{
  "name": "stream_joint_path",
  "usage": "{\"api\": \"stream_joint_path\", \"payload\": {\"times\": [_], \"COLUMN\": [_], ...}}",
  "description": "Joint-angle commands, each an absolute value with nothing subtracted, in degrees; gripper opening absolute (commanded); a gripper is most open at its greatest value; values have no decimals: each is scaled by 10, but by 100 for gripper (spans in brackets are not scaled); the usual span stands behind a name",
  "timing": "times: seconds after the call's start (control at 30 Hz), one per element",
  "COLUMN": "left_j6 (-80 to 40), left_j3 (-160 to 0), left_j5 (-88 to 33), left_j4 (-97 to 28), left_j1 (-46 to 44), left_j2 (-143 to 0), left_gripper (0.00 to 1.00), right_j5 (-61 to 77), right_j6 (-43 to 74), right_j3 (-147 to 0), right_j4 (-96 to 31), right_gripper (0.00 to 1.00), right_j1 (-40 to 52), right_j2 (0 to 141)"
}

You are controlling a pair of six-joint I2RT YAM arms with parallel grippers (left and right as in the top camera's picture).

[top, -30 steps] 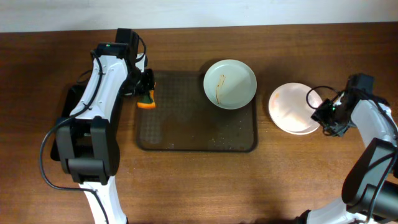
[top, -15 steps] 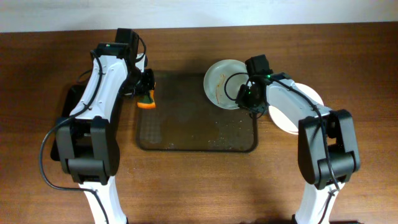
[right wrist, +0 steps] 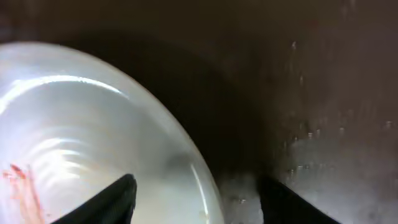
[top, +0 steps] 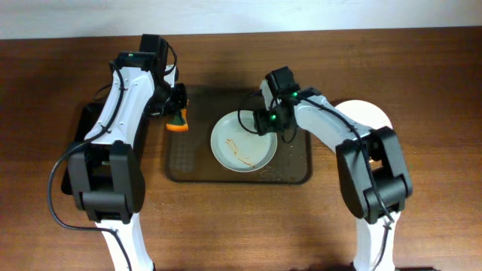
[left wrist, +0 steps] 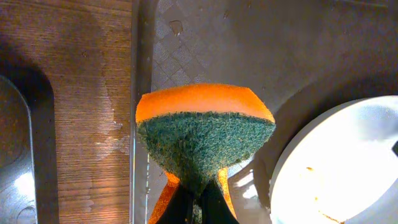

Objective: Clean dirty plates on tray and stack at the side
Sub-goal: 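Return the right gripper and grip the remaining plate's rim on the tray, then scrub the remaining plate with the sponge in the left gripper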

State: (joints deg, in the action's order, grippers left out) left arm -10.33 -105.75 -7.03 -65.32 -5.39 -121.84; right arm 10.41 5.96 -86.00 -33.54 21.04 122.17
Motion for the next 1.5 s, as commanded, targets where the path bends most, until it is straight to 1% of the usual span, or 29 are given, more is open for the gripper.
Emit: {"api": "stream_joint_path", "payload": {"times": [0.0, 0.03, 0.1, 0.17, 0.27, 0.33, 0.47, 0.6, 0.7, 0.93, 1.03, 1.1, 1.13, 1.2, 1.23, 1.27, 1.33, 1.4, 1.43, 1.47], "left_j6": [-110, -110, -110, -110, -111, -111, -110, -110, -110, -111, -104, -34, -34, -70, -115, -179, -237, -266, -265, -258], "left_j3": [-1059, -1059, -1059, -1059, -1059, -1059, -1059, -1059, -1059, -1059, -1058, -1058, -1058, -1058, -1058, -1058, -1058, -1058, -1058, -1058], "left_j5": [-70, -70, -70, -70, -70, -70, -70, -70, -70, -83, -135, -209, -208, -177, -135, -59, 28, 114, 128, 112], "left_j4": [-652, -652, -653, -651, -651, -650, -647, -632, -618, -624, -645, -664, -666, -645, -631, -609, -581, -548, -538, -546], "left_j1": [-54, -54, -54, -54, -54, -57, -86, -117, -139, -203, -236, -251, -253, -244, -236, -226, -217, -214, -214, -214], "left_j2": [-1219, -1219, -1219, -1219, -1219, -1219, -1219, -1220, -1238, -1350, -1354, -1354, -1354, -1354, -1354, -1354, -1354, -1354, -1354, -1354], "left_gripper": [0, 0, 0, 0, 0, 0, 0, 0, 0, 0, 0, 0, 0, 0, 0, 0, 0, 0, 0, 0], "right_j5": [110, 109, 109, 98, 100, 102, 161, 186, 226, 227, 227, 227, 227, 227, 227, 227, 227, 227, 227, 227], "right_j6": [54, 131, 215, 328, 374, 366, 291, 245, 240, 240, 240, 240, 240, 240, 240, 240, 240, 240, 240, 240], "right_j3": [-860, -860, -857, -854, -854, -854, -854, -853, -849, -849, -849, -849, -849, -849, -849, -849, -849, -849, -849, -849], "right_j4": [-345, -357, -385, -432, -435, -433, -407, -391, -361, -355, -355, -355, -355, -355, -356, -357, -358, -358, -360, -362], "right_gripper": [43, 4, 4, 4, 4, 4, 4, 4, 4, 4, 4, 4, 4, 4, 4, 4, 4, 4, 4, 4], "right_j1": [210, 210, 210, 210, 210, 210, 209, 209, 193, 186, 186, 186, 186, 186, 186, 186, 186, 186, 186, 186], "right_j2": [1239, 1239, 1239, 1239, 1239, 1239, 1239, 1239, 1239, 1239, 1239, 1239, 1239, 1239, 1239, 1239, 1239, 1239, 1239, 1239]}}
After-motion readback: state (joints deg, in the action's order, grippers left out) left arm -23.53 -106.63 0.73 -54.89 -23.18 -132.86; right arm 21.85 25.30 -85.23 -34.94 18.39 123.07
